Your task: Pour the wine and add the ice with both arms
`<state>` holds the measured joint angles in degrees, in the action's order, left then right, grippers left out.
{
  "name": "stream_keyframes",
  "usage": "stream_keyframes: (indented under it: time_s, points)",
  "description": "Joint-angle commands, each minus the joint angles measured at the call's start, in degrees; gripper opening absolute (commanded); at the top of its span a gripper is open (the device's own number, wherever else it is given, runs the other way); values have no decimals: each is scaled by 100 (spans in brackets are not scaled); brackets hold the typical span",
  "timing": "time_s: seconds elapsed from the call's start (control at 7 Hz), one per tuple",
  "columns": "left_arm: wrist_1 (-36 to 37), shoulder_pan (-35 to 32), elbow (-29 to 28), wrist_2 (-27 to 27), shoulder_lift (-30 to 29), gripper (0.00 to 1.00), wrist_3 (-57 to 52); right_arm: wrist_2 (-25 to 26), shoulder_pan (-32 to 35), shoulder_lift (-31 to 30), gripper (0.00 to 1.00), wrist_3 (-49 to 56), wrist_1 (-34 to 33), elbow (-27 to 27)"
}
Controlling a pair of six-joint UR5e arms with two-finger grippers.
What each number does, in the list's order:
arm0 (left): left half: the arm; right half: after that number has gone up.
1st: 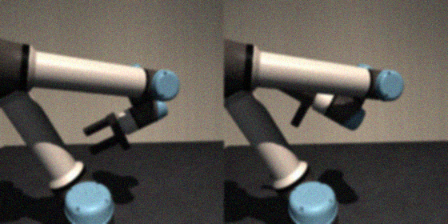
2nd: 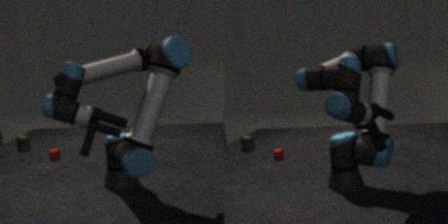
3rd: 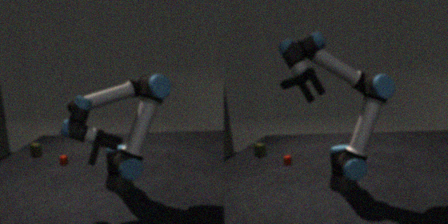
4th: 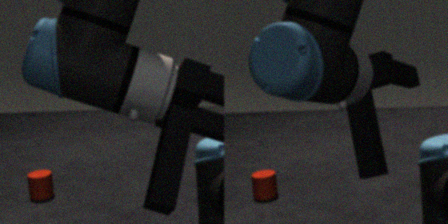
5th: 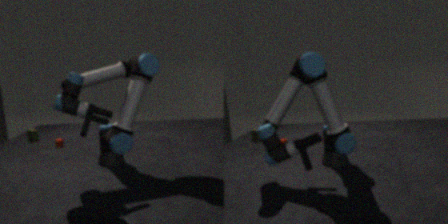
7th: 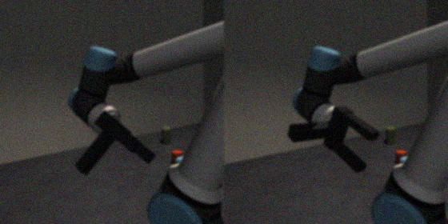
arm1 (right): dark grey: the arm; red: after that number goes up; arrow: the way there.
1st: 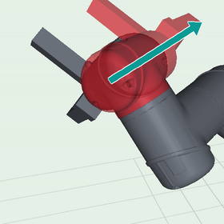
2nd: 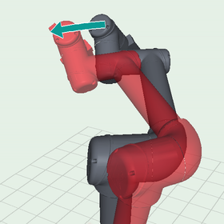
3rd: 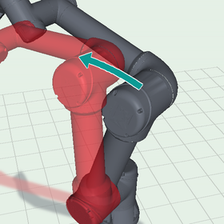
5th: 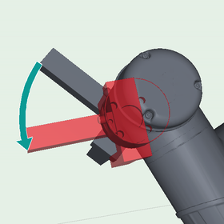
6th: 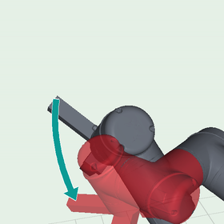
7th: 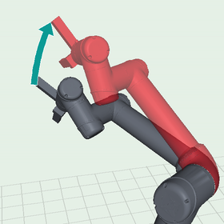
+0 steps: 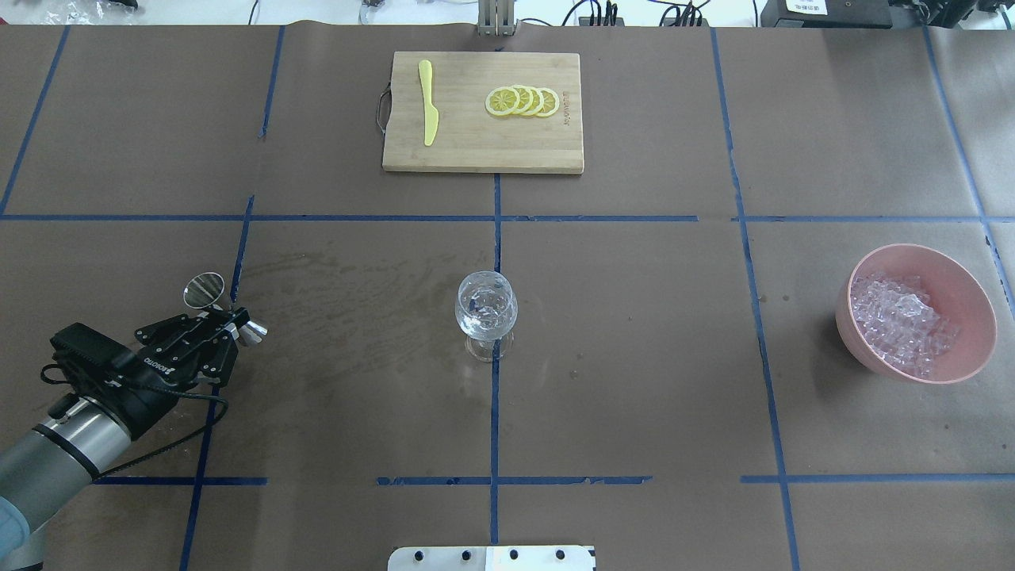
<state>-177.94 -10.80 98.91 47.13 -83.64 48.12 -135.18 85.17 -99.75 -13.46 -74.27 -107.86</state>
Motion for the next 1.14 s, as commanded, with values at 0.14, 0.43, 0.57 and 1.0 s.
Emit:
stream_keyframes:
  time_s: [0.14,0.43,0.57,1.0]
  points:
    - [-65,-1,-538,-282,32,0,268,0,0,-1,100,1,0,-6]
    - [-82,-1,-670,-466,41,0,268,0,0,-1,100,1,9,-15]
    - [-83,-1,-793,-511,41,0,268,0,0,-1,100,1,9,-24]
    - [-469,17,-1224,-749,-12,0,259,0,0,-1,100,1,0,-24]
